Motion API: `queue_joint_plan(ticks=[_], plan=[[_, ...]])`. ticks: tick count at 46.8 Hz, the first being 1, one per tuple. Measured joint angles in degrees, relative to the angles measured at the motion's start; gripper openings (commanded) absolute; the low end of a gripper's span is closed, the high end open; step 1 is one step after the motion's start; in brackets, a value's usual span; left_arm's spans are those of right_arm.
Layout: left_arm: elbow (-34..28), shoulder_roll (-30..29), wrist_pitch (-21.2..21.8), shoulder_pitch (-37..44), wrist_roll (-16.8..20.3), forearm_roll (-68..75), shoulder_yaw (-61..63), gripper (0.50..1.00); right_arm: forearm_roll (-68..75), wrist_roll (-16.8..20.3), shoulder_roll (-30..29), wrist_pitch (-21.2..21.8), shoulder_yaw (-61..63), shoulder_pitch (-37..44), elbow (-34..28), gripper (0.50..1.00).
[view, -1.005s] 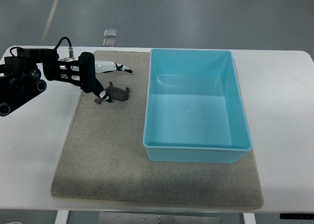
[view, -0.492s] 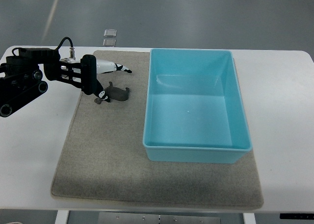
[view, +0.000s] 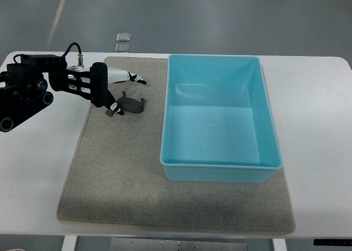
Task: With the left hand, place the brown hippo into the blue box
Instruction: 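Close the left hand fingers around the brown hippo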
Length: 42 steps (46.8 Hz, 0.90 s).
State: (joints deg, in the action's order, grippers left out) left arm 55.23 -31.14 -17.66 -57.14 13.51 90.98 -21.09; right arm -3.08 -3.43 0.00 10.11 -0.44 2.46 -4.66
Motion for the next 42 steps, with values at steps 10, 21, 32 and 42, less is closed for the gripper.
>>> queue_joint_plan(ticks=[10, 21, 32, 42], plan=[[0.26, 0.03, 0.0, -0.47, 0.06, 0.0, 0.27, 0.799, 0.0, 0.0, 0.0, 0.0, 0.0, 0.01, 0.0, 0.936], [0.41, 0.03, 0.0, -0.3, 0.05, 0.0, 0.27, 0.741, 0.0, 0.0, 0.0, 0.0, 0.0, 0.0, 0.0, 0.936], [0.43, 0.03, -0.01, -0.49, -0.01, 0.09, 0.27, 0.594, 0.0, 0.0, 0.0, 0.0, 0.0, 0.01, 0.0, 0.936], [0.4, 0.03, -0.01, -0.6, 0.0, 0.33, 0.27, 0.5, 0.0, 0.0, 0.0, 0.0, 0.0, 0.02, 0.0, 0.936]])
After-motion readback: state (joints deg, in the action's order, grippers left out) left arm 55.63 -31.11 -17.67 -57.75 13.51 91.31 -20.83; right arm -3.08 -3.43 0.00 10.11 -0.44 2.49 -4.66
